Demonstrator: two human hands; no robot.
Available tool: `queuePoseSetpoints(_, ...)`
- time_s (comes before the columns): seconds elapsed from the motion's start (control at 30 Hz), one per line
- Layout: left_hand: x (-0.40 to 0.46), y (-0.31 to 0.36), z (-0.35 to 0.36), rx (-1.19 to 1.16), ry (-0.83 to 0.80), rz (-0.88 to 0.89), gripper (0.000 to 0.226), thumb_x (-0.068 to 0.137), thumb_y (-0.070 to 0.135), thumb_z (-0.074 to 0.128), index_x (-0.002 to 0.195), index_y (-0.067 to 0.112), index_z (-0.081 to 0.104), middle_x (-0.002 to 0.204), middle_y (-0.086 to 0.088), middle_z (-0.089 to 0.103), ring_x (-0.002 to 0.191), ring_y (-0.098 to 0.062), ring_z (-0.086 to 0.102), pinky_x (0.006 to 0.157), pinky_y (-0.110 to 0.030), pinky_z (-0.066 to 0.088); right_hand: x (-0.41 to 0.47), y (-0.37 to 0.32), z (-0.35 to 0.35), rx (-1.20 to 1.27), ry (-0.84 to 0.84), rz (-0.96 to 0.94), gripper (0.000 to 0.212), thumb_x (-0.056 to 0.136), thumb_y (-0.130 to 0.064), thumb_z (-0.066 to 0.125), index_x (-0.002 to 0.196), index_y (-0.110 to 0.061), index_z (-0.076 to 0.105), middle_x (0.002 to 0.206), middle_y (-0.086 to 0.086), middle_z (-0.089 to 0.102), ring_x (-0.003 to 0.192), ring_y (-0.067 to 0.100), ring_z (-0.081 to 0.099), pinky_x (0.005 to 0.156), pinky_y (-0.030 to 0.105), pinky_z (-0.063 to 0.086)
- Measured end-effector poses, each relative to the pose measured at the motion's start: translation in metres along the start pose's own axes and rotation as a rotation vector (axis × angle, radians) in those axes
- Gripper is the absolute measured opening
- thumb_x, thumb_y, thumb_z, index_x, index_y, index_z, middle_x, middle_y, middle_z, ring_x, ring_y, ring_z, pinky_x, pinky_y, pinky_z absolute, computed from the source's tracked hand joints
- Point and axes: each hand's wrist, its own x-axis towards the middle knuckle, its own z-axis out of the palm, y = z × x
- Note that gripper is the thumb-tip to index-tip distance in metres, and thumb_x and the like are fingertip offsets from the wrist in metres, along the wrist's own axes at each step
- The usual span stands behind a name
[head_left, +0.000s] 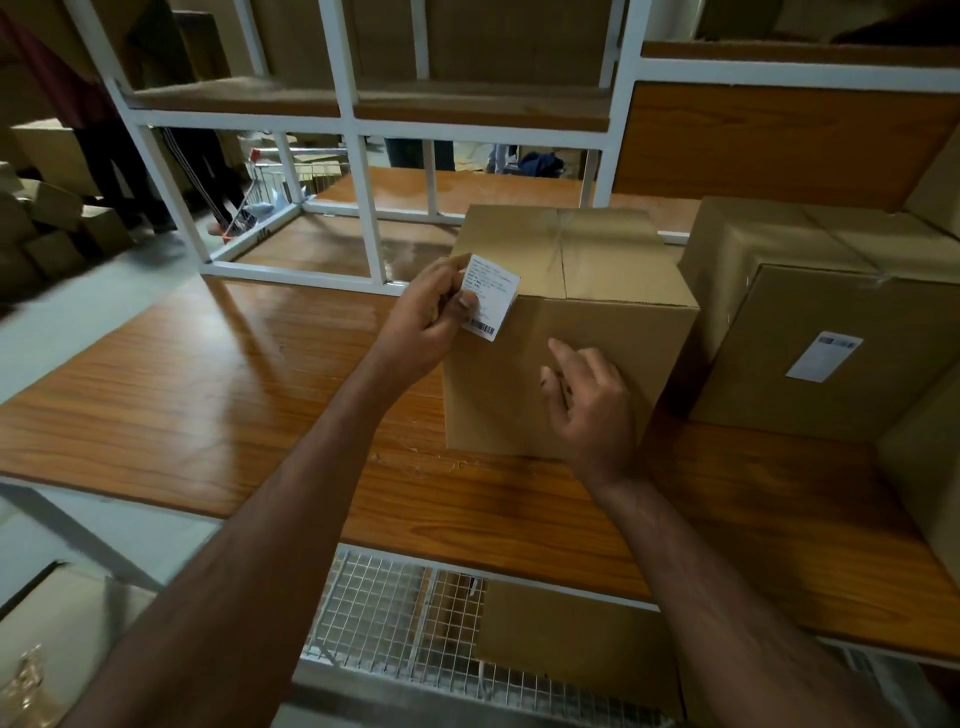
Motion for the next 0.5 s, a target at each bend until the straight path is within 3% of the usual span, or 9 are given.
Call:
queuePoseSetpoints(0.07,-0.008,0.003,0.001,0.098,0.073,0.005,0.025,0.100,0.026,0.053,0.109,0.006,0.062,0.145,-0.006,0.042,0.124,-0.002,0.047,0.099,-0.019,0.047,0.008,-0.008,-0.005,0.098,0.015,0.031,0.035,0.101,-0.030,0.051,0.123,-0.007,0.065,0.105,0.009,0.066,0.095,0.022,0.062,0.074,0.038,0.055)
queuePoseSetpoints(0.17,-0.026,0.013,0.010,0.159,0.177,0.027,0.028,0.096,0.033,0.055,0.104,0.008,0.064,0.138,-0.013,0.044,0.126,-0.015,0.041,0.096,-0.009,0.042,0.012,-0.018,-0.010,0.324,-0.048,0.142,0.041,0.098,-0.042,0.053,0.126,-0.013,0.062,0.117,0.002,0.062,0.104,0.015,0.061,0.078,0.034,0.056)
queuePoseSetpoints(0.3,-0.049,0.029,0.022,0.072,0.137,0.012,0.020,0.098,0.037,0.053,0.104,0.021,0.061,0.114,-0.004,0.059,0.108,-0.020,0.055,0.086,-0.026,0.051,0.015,-0.038,-0.019,0.702,-0.137,0.325,0.038,0.095,-0.041,0.063,0.128,-0.021,0.059,0.119,-0.006,0.063,0.106,0.005,0.062,0.079,0.017,0.053)
queuePoseSetpoints(0.4,-0.068,0.034,0.024,-0.130,0.118,-0.059,0.015,0.101,0.025,0.056,0.106,0.012,0.062,0.108,-0.004,0.067,0.104,-0.020,0.065,0.086,-0.036,0.057,0.014,-0.053,-0.025,0.826,-0.139,0.299,0.022,0.096,-0.019,0.064,0.118,-0.015,0.064,0.110,-0.009,0.068,0.103,0.005,0.065,0.080,0.016,0.053)
queuePoseSetpoints(0.5,-0.085,0.033,0.017,-0.139,0.173,-0.146,0.017,0.101,0.021,0.057,0.109,0.007,0.063,0.109,-0.009,0.069,0.103,-0.026,0.067,0.087,-0.047,0.058,0.010,-0.063,-0.021,0.886,-0.181,0.306,0.016,0.094,-0.011,0.065,0.110,-0.010,0.069,0.106,-0.007,0.070,0.099,0.007,0.068,0.080,0.021,0.057)
